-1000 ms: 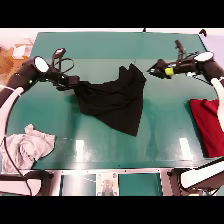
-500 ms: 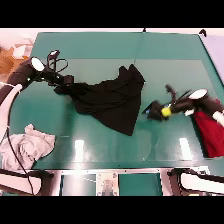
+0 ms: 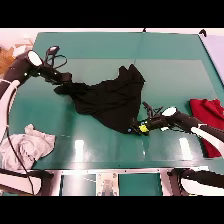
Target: Fold the shirts.
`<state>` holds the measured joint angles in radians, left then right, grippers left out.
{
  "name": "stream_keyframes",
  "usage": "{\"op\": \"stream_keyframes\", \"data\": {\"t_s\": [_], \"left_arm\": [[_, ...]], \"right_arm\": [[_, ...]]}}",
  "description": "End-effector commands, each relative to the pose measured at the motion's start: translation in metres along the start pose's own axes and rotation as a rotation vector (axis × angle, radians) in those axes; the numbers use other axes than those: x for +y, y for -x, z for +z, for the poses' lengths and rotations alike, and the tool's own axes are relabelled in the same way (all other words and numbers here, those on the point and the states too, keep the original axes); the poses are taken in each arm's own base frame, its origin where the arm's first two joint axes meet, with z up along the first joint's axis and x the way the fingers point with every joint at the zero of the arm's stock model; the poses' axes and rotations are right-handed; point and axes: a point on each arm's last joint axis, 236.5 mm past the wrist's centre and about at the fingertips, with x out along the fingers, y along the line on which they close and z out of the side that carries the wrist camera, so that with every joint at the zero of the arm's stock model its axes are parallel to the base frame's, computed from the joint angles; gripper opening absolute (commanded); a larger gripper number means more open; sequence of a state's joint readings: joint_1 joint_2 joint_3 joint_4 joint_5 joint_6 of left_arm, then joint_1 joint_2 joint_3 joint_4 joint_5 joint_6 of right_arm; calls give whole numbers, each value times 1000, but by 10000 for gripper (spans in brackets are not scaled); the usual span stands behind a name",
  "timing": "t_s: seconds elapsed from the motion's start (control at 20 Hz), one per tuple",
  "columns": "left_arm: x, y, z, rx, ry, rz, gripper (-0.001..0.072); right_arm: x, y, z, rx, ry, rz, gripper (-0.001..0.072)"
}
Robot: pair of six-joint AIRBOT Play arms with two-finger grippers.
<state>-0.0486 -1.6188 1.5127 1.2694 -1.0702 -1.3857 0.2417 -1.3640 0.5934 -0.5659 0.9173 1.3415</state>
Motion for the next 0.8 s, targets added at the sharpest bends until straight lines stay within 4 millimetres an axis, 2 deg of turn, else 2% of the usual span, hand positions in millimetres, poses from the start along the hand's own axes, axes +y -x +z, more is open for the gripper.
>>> {"op": "stream_keyframes", "data": {"t_s": [0.0, 0.1, 0.2, 0.3, 0.4, 0.5, 0.6, 0.75], "left_arm": [[13, 21, 3, 36, -56, 75, 416], [18, 23, -5, 76, -66, 93, 416], [17, 23, -11, 99, -64, 90, 416], [16, 23, -14, 109, -64, 85, 416], [9, 22, -15, 112, -52, 56, 416], [0, 21, -24, 146, -37, 17, 416], [-19, 14, -49, 227, -13, -76, 416], [-80, 4, -106, 350, -159, -412, 415]], "right_arm": [[-15, 14, -2, 36, 43, -76, 17], [-68, 57, 6, 27, -6, -255, 17], [-116, 114, 22, -61, -92, -378, 16], [-149, 164, 40, -182, -191, -408, 17], [-171, 197, 52, -273, -271, -396, 17], [-182, 220, 60, -337, -325, -386, 17], [-177, 222, 64, -350, -319, -366, 17], [-165, 212, 65, -324, -269, -368, 17]]}}
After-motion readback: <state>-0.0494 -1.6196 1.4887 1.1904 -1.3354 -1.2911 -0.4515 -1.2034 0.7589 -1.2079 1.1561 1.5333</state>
